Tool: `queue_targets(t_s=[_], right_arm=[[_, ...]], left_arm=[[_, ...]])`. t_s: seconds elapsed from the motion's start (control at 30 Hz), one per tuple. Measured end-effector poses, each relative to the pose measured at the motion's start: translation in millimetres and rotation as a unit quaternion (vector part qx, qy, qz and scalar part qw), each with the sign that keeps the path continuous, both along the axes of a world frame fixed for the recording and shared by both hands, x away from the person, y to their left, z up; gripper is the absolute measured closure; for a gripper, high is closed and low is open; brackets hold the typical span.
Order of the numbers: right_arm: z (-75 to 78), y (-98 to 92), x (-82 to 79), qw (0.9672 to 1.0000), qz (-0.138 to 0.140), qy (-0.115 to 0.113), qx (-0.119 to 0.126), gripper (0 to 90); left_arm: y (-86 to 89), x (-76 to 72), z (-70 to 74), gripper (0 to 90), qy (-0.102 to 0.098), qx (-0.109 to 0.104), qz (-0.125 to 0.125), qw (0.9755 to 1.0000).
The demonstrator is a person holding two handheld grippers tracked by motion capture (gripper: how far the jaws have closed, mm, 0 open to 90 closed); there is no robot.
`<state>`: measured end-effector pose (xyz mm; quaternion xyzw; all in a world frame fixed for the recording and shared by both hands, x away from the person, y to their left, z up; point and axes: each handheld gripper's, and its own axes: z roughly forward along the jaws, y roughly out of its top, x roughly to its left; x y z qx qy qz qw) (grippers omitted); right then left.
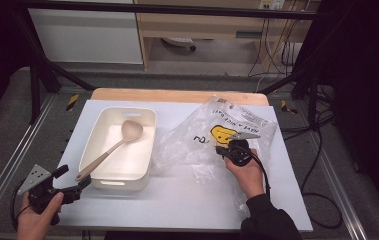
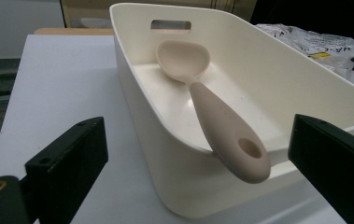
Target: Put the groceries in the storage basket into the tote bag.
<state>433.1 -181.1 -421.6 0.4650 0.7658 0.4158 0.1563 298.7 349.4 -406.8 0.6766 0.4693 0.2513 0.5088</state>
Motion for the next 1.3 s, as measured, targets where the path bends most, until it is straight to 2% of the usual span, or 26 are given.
queue_targets(t_s=[0.13, 0.2, 0.3, 0.43, 0.6, 0.77, 0.9, 1.13, 1.23, 1.3], right_arm=[[6.9, -0.2, -2.8, 0.9999, -0.002, -0.01, 0.005, 90.0], [10.0, -0.2, -3.2, 0.9998, -0.003, -0.014, 0.012, 90.0], [12.6, -0.6, -3.6, 0.9992, -0.001, -0.03, 0.024, 90.0], [16.2, -1.5, -4.8, 0.9993, -0.001, -0.027, 0.024, 90.0], [24.2, -2.3, -8.0, 0.9988, -0.003, -0.031, 0.036, 90.0], [28.4, 1.6, -10.5, 0.9987, -0.002, -0.036, 0.035, 90.0], [26.3, 4.2, -9.9, 0.9991, 0.0, -0.033, 0.026, 90.0], [26.4, 5.8, -10.9, 0.9992, 0.002, -0.034, 0.023, 90.0], [26.4, 6.8, -11.7, 0.999, 0.003, -0.039, 0.023, 90.0], [26.6, 7.5, -12.6, 0.9989, 0.002, -0.042, 0.019, 90.0]], left_arm=[[-1.3, -2.3, 8.4, 5.7, -0.01, -0.011, 0.005, 0.9999], [-5.7, -3.2, 13.7, 5.7, -0.018, -0.006, -0.001, 0.9998], [-15.0, -4.4, 21.3, 5.7, -0.03, -0.008, -0.019, 0.9993], [-31.7, -5.3, 28.9, 6.3, -0.035, -0.028, -0.055, 0.9975], [-56.7, -1.4, 36.6, 7.3, -0.033, -0.023, -0.084, 0.9956], [-90.0, 6.2, 44.2, 11.1, -0.026, -0.009, -0.111, 0.9934], [-123.0, 11.9, 47.3, 15.5, -0.025, 0.004, -0.139, 0.99], [-182.9, 22.2, 35.5, 25.8, -0.005, 0.024, -0.165, 0.986], [-201.5, 24.9, 30.3, 30.7, -0.002, 0.036, -0.163, 0.986], [-215.1, 27.5, 25.0, 32.5, 0.001, 0.039, -0.169, 0.9849]])
